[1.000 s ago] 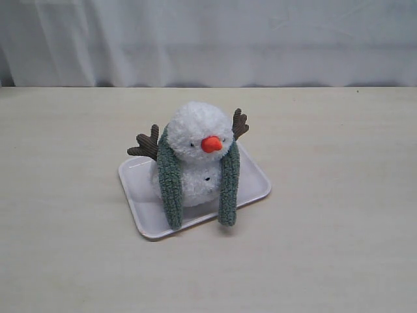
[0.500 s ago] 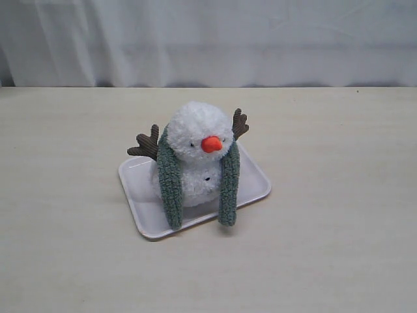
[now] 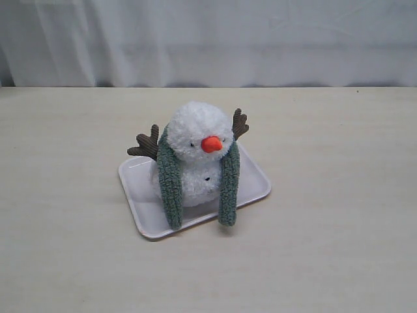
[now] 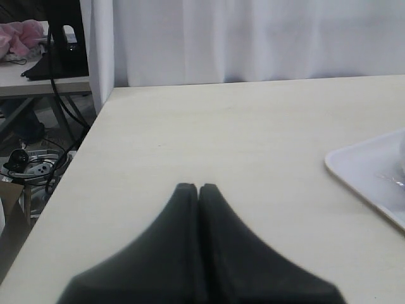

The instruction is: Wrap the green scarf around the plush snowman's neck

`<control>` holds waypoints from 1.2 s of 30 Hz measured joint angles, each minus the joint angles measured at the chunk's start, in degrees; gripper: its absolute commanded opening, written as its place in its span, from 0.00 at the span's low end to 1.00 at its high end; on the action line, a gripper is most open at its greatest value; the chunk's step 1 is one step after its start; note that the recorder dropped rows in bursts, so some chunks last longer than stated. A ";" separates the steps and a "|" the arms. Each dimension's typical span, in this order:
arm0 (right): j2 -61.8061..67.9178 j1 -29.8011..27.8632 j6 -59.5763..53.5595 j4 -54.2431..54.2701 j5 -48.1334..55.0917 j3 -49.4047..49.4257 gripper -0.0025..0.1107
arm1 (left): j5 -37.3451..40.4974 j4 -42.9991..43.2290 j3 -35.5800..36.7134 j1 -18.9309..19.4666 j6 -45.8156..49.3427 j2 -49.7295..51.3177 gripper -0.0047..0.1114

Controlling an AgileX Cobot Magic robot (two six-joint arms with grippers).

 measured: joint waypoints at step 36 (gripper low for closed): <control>0.10 0.00 0.12 4.89 -7.44 3.89 0.06 | 0.13 0.00 0.00 0.00 0.00 0.00 0.04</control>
